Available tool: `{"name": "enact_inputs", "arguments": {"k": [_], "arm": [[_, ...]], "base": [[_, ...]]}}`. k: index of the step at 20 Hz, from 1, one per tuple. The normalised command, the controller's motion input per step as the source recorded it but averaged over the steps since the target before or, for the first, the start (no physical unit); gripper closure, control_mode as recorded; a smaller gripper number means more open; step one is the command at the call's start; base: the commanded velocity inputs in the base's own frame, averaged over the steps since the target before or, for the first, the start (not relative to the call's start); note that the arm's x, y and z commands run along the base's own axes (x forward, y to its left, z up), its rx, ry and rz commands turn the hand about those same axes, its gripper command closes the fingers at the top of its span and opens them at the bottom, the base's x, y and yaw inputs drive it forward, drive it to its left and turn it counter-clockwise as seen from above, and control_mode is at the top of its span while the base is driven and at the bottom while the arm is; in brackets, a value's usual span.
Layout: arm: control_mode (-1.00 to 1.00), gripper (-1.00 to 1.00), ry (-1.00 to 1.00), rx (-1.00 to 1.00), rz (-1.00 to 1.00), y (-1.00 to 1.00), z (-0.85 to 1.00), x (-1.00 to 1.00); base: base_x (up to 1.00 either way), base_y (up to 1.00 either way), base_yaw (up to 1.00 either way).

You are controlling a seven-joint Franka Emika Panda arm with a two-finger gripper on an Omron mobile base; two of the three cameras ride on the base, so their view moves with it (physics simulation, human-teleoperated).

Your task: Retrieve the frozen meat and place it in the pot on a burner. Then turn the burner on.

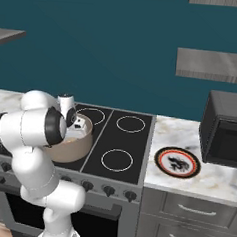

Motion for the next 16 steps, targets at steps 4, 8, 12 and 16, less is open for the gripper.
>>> {"name": "enact_inputs", "arguments": {"k": [4,8,12,16], "arm": [[-1.00,-1.00,0.00,0.00,0.00,0.00,0.46,0.00],[-1.00,-1.00,0.00,0.00,0.00,0.02,0.55,0.00],[-1.00,-1.00,0.00,0.00,0.00,0.02,0.60,-0.01],[-1.00,-1.00,-0.03,0.00,0.00,0.09,0.72,-0.23]], "base": [[0.00,0.00,0.00],[0.00,0.00,0.00],[0.00,0.00,0.00],[0.00,0.00,0.00]]}}
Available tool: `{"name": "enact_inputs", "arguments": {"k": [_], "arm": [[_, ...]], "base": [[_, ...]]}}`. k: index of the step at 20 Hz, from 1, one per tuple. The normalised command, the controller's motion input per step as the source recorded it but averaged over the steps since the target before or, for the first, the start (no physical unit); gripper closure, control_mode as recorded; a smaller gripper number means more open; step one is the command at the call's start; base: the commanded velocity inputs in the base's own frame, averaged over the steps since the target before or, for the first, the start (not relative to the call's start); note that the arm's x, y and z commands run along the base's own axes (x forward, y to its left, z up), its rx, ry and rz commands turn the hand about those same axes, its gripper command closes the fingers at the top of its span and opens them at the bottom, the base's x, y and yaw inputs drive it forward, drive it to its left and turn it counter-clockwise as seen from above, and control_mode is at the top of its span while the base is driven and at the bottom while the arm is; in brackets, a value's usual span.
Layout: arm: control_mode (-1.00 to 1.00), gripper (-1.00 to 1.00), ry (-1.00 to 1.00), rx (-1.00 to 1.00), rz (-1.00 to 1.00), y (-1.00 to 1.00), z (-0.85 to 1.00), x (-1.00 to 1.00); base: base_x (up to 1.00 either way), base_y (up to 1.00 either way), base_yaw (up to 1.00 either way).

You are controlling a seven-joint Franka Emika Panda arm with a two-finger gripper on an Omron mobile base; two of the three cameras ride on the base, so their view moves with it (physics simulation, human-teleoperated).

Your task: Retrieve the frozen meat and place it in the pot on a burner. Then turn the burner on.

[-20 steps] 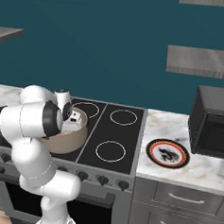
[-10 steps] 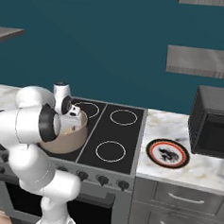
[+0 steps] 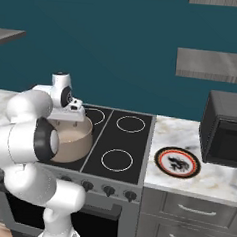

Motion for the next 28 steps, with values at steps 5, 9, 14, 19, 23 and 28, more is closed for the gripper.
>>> {"name": "enact_inputs", "arguments": {"k": [5,9,14,19,23,28], "arm": [[-1.00,-1.00,-0.09,-0.01,0.00,0.15,0.52,-0.57],[-1.00,-1.00,-0.20,-0.02,0.00,0.32,0.38,-0.78],[-1.00,-1.00,-0.32,-0.03,-0.06,0.30,0.28,-0.80],[-1.00,-1.00,-0.20,0.05,-0.20,0.01,-0.03,-0.83],[-1.00,-1.00,-0.11,0.15,-0.23,0.04,0.00,-0.64],[-1.00,-1.00,-0.30,0.08,-0.14,0.20,0.22,-0.73]], "base": [[0.00,0.00,0.00],[0.00,0.00,0.00],[0.00,0.00,0.00],[0.00,0.00,0.00],[0.00,0.00,0.00],[0.00,0.00,0.00]]}}
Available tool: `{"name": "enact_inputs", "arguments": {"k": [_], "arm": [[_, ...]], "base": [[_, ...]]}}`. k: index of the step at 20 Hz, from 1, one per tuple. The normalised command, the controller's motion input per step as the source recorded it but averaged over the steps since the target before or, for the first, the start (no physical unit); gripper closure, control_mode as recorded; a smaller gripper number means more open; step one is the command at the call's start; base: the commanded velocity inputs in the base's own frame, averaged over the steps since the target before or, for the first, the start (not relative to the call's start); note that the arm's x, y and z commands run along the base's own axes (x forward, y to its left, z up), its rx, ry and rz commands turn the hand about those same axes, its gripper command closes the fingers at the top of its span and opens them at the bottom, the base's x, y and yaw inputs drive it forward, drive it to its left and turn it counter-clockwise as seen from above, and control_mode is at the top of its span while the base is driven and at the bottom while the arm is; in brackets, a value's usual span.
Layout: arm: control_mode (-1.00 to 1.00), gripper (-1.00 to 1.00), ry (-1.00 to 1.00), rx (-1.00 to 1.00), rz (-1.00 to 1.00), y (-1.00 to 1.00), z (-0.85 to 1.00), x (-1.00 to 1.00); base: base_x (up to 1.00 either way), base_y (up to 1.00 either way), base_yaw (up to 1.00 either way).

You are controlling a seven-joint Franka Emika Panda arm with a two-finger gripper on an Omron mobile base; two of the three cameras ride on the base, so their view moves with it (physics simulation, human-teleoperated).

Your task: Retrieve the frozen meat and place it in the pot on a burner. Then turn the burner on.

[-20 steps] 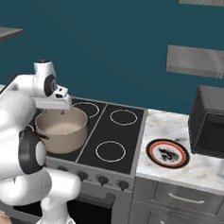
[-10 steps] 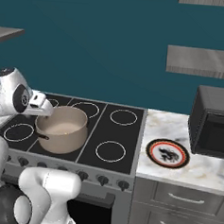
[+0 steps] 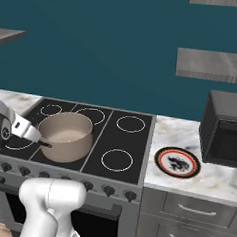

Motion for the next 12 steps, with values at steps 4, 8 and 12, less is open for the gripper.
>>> {"name": "enact_inputs", "arguments": {"k": [4,8,12], "arm": [[-1.00,-1.00,-0.30,0.01,-0.10,0.37,0.05,-0.62],[-1.00,-1.00,-0.09,0.00,-0.01,0.25,-0.28,-0.15],[-1.00,-1.00,-0.19,0.02,0.00,0.00,-0.37,-0.17]], "base": [[0.00,0.00,0.00],[0.00,0.00,0.00],[0.00,0.00,0.00]]}}
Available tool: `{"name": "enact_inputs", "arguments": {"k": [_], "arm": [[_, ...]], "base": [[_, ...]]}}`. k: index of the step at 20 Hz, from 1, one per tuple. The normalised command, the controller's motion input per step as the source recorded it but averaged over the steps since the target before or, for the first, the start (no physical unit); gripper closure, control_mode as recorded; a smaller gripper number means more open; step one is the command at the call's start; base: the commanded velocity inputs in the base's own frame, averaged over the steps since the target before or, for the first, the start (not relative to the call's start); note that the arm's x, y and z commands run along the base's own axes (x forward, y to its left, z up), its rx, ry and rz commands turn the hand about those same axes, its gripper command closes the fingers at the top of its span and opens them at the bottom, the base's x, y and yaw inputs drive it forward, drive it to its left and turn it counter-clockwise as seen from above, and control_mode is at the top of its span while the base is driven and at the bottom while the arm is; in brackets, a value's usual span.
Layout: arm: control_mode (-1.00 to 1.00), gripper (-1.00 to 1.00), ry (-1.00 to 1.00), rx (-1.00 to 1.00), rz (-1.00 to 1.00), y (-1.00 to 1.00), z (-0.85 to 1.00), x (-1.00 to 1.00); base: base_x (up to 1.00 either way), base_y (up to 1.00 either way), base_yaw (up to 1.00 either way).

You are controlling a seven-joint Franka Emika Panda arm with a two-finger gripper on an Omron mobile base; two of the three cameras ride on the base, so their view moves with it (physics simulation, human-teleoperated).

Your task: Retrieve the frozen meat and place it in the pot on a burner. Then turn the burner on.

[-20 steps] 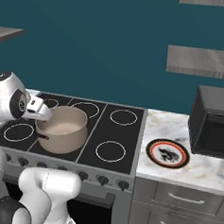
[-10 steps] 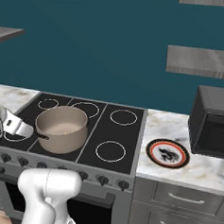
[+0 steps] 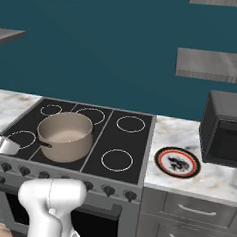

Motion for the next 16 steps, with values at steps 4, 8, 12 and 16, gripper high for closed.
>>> {"name": "enact_inputs", "arguments": {"k": [4,8,12,16], "arm": [[-1.00,-1.00,-0.03,0.12,0.00,0.06,-0.64,-0.24],[-1.00,-1.00,0.00,0.05,0.00,0.25,-0.81,-0.20],[-1.00,-1.00,-0.11,-0.01,0.00,0.06,-0.81,-0.25],[-1.00,-1.00,-0.10,-0.07,0.04,0.00,-0.73,-0.21]], "base": [[0.00,0.00,0.00],[0.00,0.00,0.00],[0.00,0.00,0.00],[0.00,0.00,0.00]]}}
